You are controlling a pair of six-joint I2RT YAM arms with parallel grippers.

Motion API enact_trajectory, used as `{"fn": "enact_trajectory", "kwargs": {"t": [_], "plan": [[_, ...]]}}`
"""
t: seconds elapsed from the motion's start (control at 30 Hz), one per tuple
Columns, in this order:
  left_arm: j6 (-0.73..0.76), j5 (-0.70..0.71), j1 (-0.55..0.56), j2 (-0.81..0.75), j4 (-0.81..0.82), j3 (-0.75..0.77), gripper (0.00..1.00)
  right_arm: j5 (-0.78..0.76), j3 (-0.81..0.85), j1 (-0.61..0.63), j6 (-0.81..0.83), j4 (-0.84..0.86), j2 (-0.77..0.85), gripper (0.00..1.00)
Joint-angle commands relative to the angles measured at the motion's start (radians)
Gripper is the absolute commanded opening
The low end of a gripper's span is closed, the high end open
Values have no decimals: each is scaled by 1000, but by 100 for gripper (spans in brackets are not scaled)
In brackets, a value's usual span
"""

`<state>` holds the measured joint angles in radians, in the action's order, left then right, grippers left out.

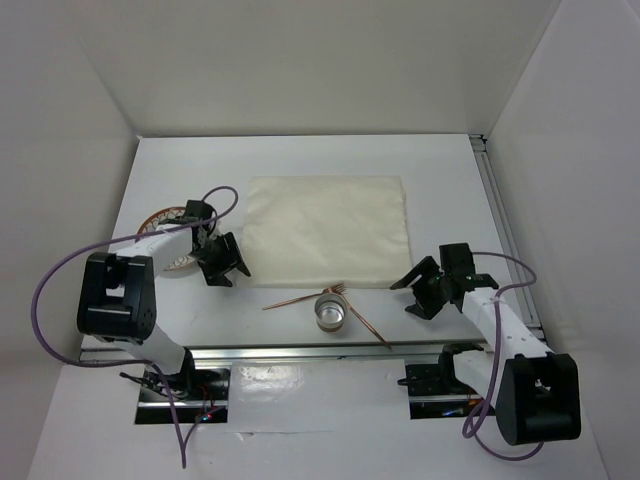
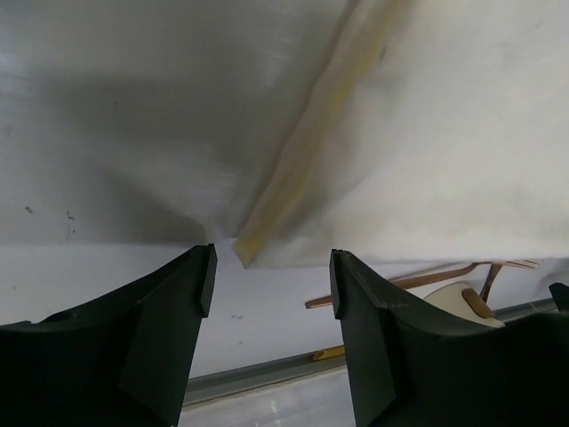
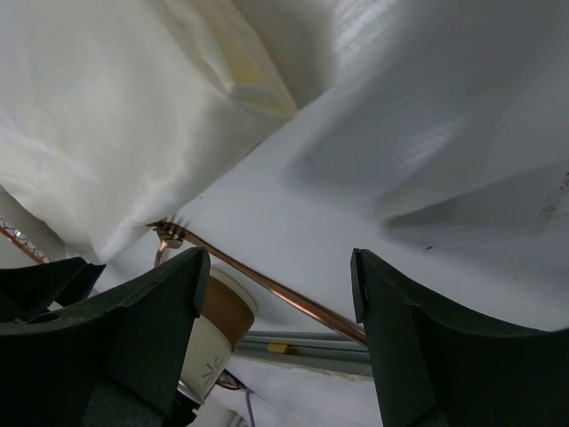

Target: Set the dinner table for one person

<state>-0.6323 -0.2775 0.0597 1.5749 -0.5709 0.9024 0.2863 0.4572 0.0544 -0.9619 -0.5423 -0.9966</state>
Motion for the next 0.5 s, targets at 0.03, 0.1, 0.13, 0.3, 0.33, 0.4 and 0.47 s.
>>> {"fn": "enact_trajectory", "kwargs": {"t": [0.03, 0.1, 0.13, 0.3, 0.33, 0.4, 0.47], "plan": [[-26, -11, 6, 40, 59, -10, 71, -1, -49, 2, -69, 155, 19, 76], [-26, -11, 6, 65, 71, 0, 66, -10, -63, 2, -69, 194, 6, 76], [-26, -11, 6, 65, 71, 0, 64, -24, -72, 2, -69, 212, -3, 76], [-35, -20, 6, 106, 91, 9, 35, -76, -74, 2, -90, 330, -97, 72], [-35, -20, 6, 120, 91, 21, 33, -76, -65, 2, -90, 349, -114, 71], [-35, -9, 6, 131, 91, 33, 26, -76, -54, 2, -90, 390, -169, 66], [-35, 1, 6, 151, 91, 55, 14, -85, -37, 2, -90, 401, -221, 59]]}}
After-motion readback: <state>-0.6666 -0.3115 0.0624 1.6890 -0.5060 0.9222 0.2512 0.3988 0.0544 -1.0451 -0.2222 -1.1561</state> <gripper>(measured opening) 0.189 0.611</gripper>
